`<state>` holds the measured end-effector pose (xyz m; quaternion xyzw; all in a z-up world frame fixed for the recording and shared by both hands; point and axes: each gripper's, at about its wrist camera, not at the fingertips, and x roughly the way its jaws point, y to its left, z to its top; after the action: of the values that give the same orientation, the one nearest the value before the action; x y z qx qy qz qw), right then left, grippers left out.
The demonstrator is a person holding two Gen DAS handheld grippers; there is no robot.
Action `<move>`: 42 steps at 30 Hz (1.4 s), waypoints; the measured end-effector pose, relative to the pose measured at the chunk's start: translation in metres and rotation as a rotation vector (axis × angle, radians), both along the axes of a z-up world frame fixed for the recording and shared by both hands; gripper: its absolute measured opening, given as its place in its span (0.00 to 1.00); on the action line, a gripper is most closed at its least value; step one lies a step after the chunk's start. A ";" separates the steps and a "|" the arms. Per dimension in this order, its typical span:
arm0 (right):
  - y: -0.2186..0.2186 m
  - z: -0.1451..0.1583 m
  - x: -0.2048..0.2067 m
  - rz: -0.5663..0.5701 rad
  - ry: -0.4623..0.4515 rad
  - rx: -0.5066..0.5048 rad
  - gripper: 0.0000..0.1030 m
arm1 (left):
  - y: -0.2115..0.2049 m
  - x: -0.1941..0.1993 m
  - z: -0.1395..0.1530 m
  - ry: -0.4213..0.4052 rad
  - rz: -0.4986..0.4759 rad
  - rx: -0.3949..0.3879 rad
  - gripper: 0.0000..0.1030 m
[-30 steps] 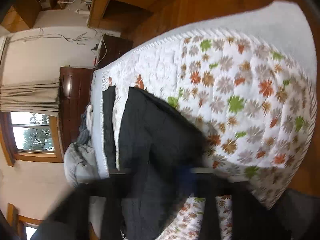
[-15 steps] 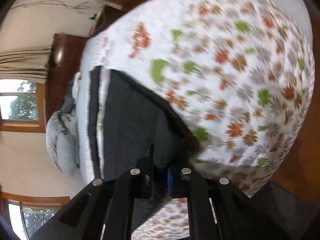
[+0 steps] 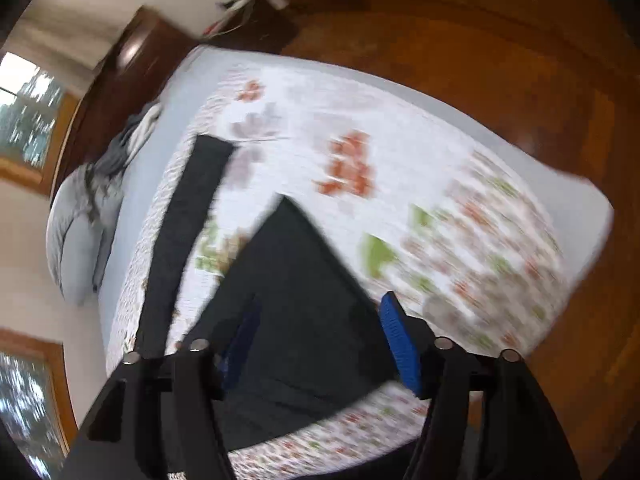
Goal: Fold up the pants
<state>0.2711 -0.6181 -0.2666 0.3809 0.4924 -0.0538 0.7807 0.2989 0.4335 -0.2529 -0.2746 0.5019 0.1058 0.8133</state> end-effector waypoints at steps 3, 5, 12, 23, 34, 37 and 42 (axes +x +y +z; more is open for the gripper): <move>0.024 -0.004 0.049 0.074 0.001 0.014 0.72 | 0.003 0.066 -0.026 0.044 -0.082 -0.036 0.92; 0.041 -0.012 0.077 0.098 0.005 0.028 0.72 | 0.005 0.097 -0.043 0.076 -0.116 -0.034 0.92; 0.075 -0.022 0.189 0.239 0.011 0.070 0.75 | 0.006 0.152 -0.113 0.163 -0.230 -0.157 0.81; 0.069 -0.036 0.394 0.422 0.085 -0.102 0.82 | 0.007 0.155 -0.130 0.197 -0.242 -0.112 0.37; 0.103 -0.088 0.472 0.625 0.135 -0.099 0.80 | 0.013 0.151 -0.134 0.197 -0.174 -0.133 0.36; 0.111 -0.087 0.473 0.658 0.141 -0.102 0.18 | 0.008 0.152 -0.130 0.209 -0.161 -0.100 0.34; 0.111 -0.047 0.449 0.658 0.058 -0.137 0.07 | 0.004 0.147 -0.106 0.189 -0.117 -0.052 0.21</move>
<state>0.7198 -0.5073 -0.3138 0.1463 0.6062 0.1572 0.7658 0.4459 0.4379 -0.3585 -0.2547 0.5943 0.0705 0.7596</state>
